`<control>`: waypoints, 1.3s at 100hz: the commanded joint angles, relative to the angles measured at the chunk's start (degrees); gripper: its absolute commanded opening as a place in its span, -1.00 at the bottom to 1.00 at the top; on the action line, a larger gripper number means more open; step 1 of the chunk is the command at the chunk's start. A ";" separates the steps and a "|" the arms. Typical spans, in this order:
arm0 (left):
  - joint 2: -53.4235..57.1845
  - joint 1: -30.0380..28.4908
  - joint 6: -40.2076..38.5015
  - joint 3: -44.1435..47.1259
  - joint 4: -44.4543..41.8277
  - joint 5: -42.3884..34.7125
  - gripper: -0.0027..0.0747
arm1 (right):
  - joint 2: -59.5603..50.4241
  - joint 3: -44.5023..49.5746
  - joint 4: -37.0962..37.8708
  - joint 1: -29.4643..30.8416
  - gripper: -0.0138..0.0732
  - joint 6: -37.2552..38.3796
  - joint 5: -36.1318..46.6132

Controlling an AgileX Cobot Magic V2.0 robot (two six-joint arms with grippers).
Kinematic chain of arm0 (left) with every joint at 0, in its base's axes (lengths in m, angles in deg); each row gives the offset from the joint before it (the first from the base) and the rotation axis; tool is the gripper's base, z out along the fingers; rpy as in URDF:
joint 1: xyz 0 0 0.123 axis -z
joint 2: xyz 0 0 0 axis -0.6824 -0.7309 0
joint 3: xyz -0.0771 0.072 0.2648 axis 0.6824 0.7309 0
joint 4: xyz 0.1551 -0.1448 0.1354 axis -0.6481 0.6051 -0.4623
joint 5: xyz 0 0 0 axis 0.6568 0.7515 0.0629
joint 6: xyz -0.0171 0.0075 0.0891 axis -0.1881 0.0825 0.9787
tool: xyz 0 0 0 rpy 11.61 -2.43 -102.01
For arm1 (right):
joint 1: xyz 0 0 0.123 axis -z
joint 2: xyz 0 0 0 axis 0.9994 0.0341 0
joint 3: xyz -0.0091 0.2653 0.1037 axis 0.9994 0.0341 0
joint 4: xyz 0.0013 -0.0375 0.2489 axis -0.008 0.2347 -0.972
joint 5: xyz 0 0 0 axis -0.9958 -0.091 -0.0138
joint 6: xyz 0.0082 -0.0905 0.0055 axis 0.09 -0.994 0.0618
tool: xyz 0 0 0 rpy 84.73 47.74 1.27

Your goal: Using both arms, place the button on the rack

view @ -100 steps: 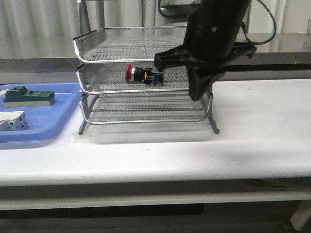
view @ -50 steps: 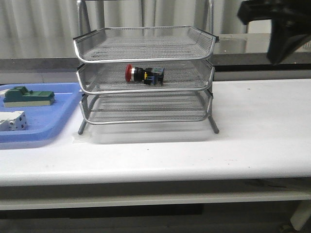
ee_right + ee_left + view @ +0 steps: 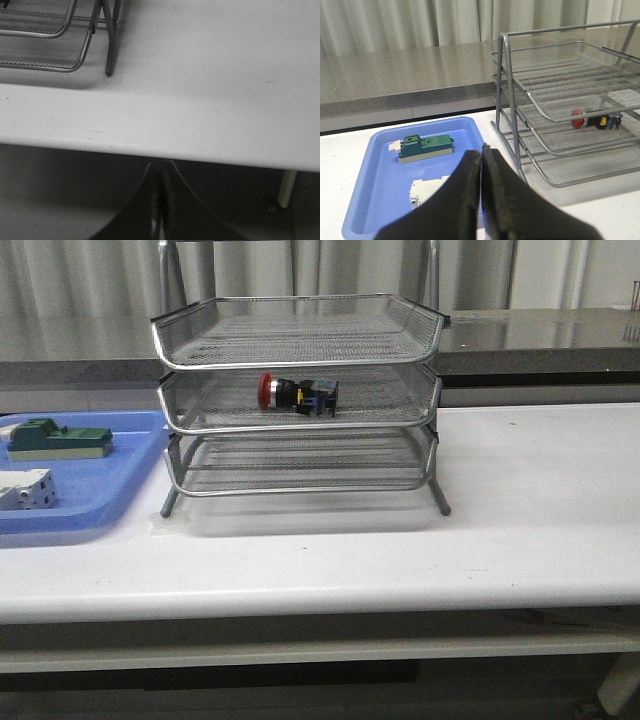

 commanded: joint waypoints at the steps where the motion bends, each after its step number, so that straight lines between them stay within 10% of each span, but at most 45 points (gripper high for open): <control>1: -0.29 -0.18 -0.51 -1.73 0.57 -4.60 -0.92 | -5.55 1.72 1.04 0.40 -0.84 -0.15 5.13; 53: -0.29 -0.18 -0.51 -1.73 0.57 -4.60 -0.92 | -32.55 12.34 1.04 0.40 -0.84 -0.15 6.12; 130: -0.29 -0.18 -0.51 -1.73 0.57 -4.60 -0.92 | -33.54 12.38 1.04 0.40 -0.84 -0.15 6.21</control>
